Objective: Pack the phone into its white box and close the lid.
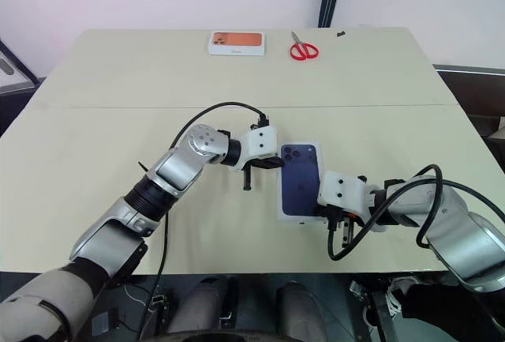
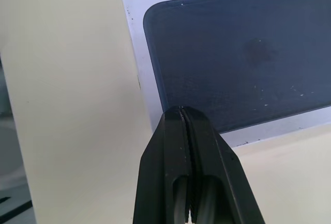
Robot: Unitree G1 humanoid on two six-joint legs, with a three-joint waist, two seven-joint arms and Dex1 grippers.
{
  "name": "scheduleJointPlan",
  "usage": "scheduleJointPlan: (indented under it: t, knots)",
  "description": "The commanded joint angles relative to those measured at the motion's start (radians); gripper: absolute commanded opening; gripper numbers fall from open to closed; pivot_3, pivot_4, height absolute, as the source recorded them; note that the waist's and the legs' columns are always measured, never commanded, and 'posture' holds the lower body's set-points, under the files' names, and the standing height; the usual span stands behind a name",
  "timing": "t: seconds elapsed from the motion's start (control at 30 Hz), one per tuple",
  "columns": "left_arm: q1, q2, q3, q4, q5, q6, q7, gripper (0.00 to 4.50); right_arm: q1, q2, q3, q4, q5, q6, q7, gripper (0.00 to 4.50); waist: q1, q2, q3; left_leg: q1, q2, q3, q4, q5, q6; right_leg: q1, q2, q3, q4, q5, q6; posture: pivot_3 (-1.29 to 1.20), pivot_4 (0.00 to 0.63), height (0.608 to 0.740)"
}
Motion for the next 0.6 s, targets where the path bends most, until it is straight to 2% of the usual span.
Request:
scheduleJointPlan:
  t: [0.03, 0.1, 0.27, 0.47, 0.6]
  knots:
    - [0.027, 0.002, -0.034, 0.000, 0.023, 0.004, -0.022, 0.00, 0.017, -0.005, 0.029, 0.009, -0.032, 0.000, -0.015, 0.05, 0.000, 0.000, -0.002, 0.001, 0.000, 0.000, 0.000, 0.000, 0.001, 0.001, 0.000, 0.000, 0.000, 0.000, 0.000, 0.00, 0.150, 0.740]
    - [0.020, -0.004, -0.004, 0.004, 0.009, 0.023, -0.010, 0.00, 0.004, 0.006, 0.016, 0.012, -0.020, 0.007, -0.019, 0.05, 0.000, 0.000, -0.002, 0.003, 0.000, 0.000, 0.000, -0.002, 0.003, 0.004, 0.000, 0.000, -0.001, 0.000, 0.000, 0.00, 0.150, 0.740]
    - [-0.060, -0.004, 0.265, 0.015, -0.115, 0.039, 0.117, 0.00, -0.151, 0.123, -0.086, 0.107, 0.016, -0.030, -0.095, 0.05, -0.005, -0.001, -0.001, -0.001, 0.000, 0.000, 0.001, -0.001, 0.002, -0.002, 0.000, 0.000, 0.001, 0.000, 0.000, 0.00, 0.150, 0.740]
    - [-0.008, 0.166, 0.488, -0.082, -0.172, 0.115, 0.209, 0.00, -0.279, 0.225, -0.161, 0.344, -0.010, -0.134, -0.185, 0.05, -0.019, 0.000, -0.001, -0.002, 0.000, 0.000, 0.001, 0.000, -0.001, -0.006, 0.000, 0.001, 0.006, 0.000, 0.000, 0.00, 0.150, 0.740]
    - [0.178, 0.307, 0.651, -0.222, -0.212, 0.183, 0.248, 0.00, -0.384, 0.284, -0.220, 0.559, 0.054, -0.141, -0.166, 0.05, -0.027, 0.000, -0.001, -0.002, 0.000, 0.000, 0.000, 0.000, -0.001, -0.006, 0.000, 0.001, 0.006, 0.000, 0.000, 0.00, 0.150, 0.740]
